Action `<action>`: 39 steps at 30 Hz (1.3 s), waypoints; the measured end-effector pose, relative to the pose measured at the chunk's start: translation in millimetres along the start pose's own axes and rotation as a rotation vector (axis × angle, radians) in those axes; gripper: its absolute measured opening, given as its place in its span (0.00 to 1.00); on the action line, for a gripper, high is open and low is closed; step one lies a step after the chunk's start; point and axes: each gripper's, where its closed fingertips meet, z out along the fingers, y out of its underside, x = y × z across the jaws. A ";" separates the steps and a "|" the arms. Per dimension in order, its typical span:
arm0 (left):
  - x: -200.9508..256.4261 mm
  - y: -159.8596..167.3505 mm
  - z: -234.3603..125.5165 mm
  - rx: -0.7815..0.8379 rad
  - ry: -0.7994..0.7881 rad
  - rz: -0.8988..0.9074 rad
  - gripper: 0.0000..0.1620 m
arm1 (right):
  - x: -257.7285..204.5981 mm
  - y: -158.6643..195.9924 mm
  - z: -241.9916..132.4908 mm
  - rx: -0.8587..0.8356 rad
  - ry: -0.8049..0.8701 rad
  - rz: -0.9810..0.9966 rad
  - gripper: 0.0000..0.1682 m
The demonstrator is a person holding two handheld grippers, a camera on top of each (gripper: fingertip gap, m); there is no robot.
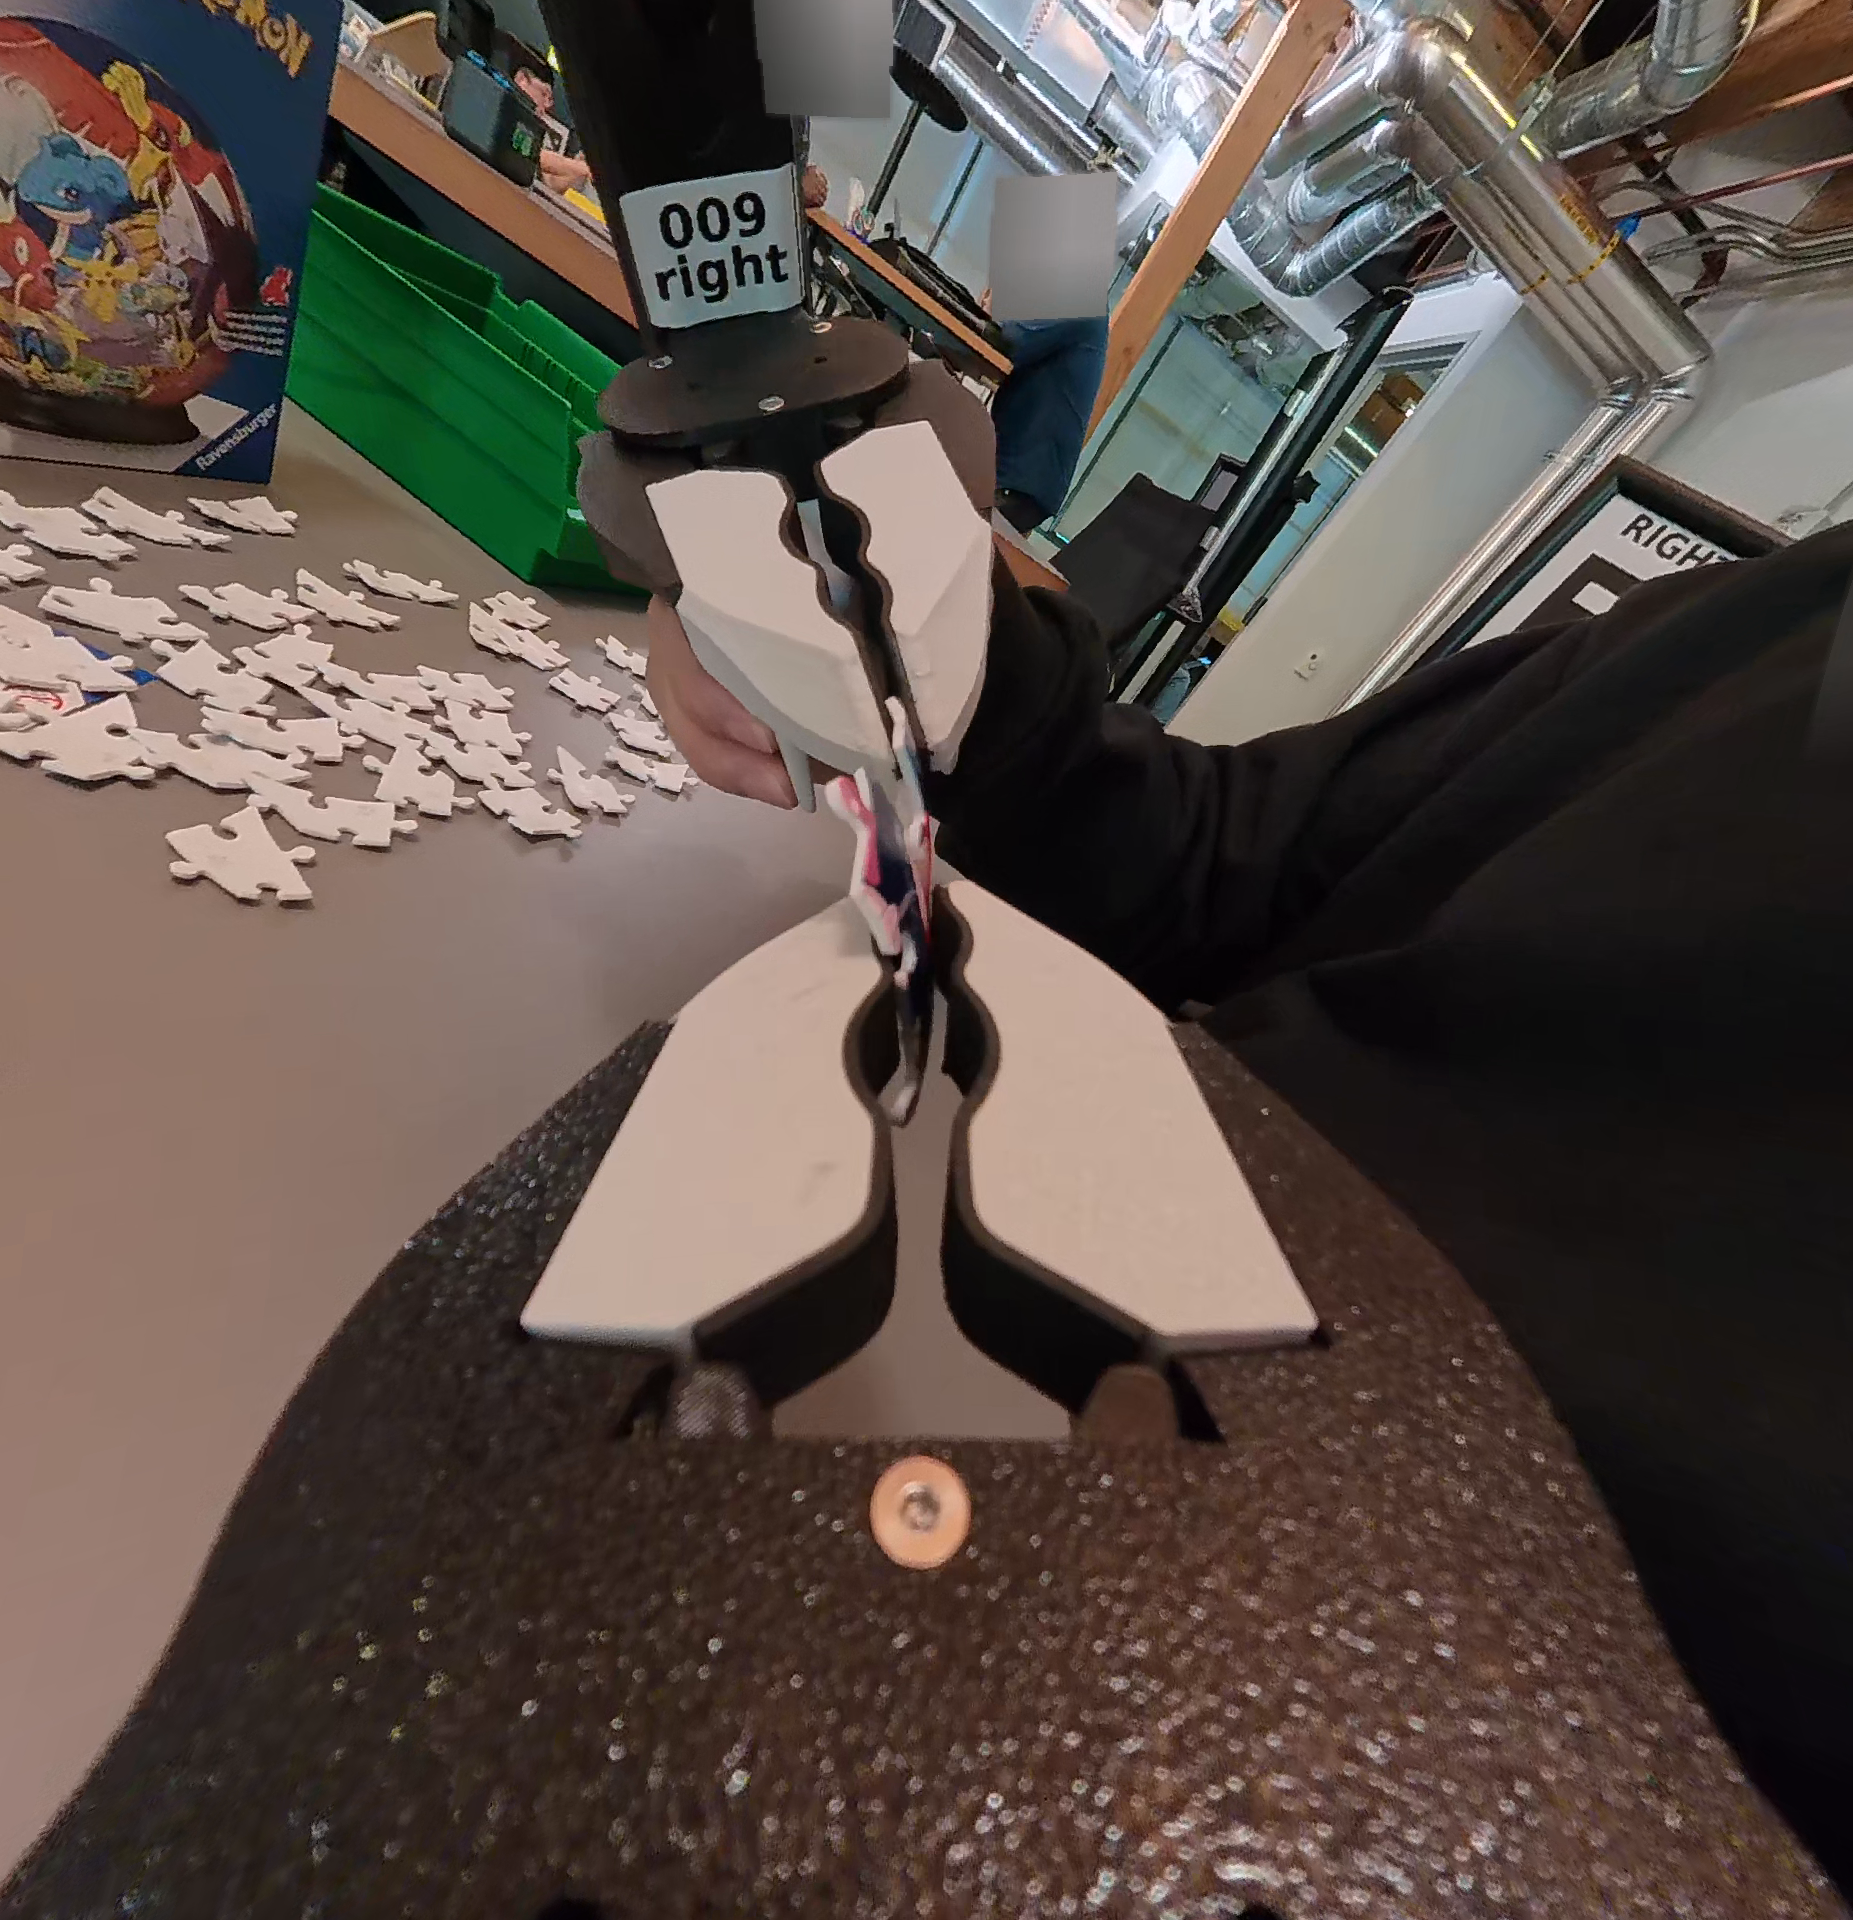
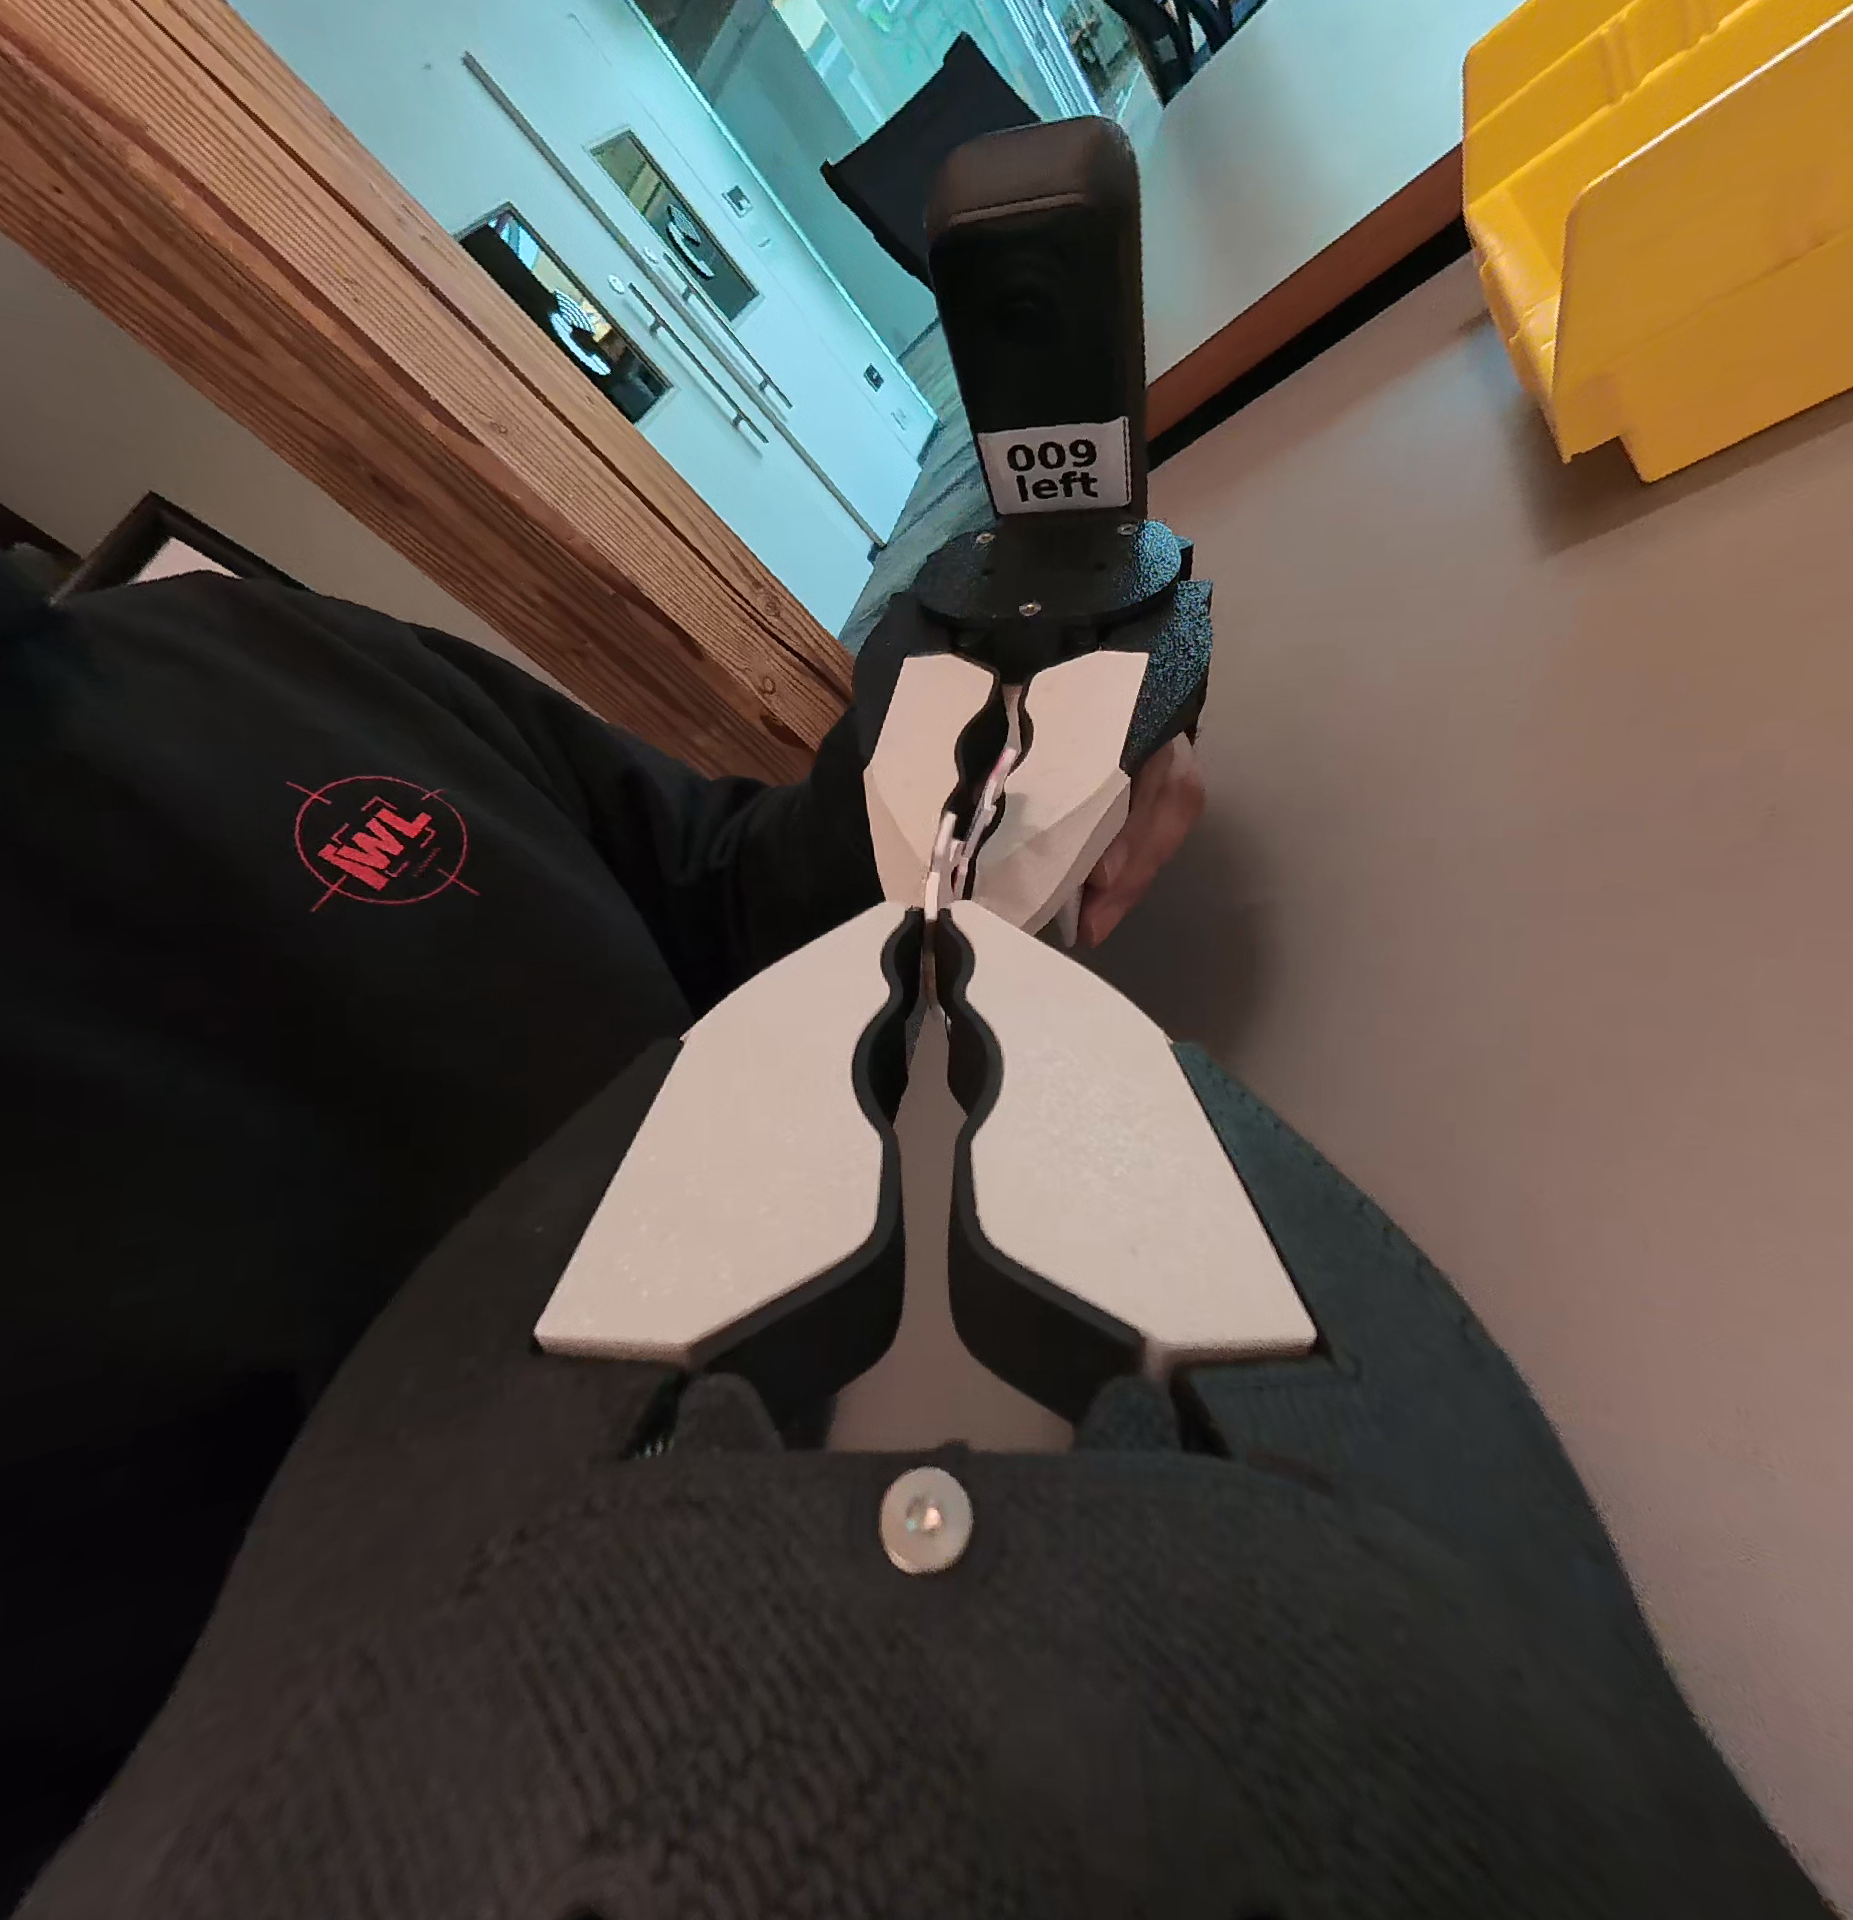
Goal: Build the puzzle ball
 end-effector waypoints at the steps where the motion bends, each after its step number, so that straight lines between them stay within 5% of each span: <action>1: -0.5 0.7 -0.2 -0.003 -0.002 0.002 0.01 | 0.3 0.8 0.5 -0.007 -0.001 0.004 0.01; 11: 1.3 4.3 0.2 -0.008 0.029 0.006 0.01 | -1.0 3.9 1.6 -0.050 -0.052 0.039 0.02; 14: 1.8 0.9 -0.1 0.020 0.044 -0.010 0.01 | 5.1 -0.8 1.3 -0.023 -0.004 0.027 0.10; 32: -9.9 -7.8 -6.1 0.143 0.085 -0.211 0.01 | 10.1 4.7 -4.3 0.032 0.138 -0.054 0.23; 39: -5.2 -6.7 -2.0 0.114 0.077 -0.166 0.01 | 8.2 2.2 3.9 0.060 0.087 -0.047 0.03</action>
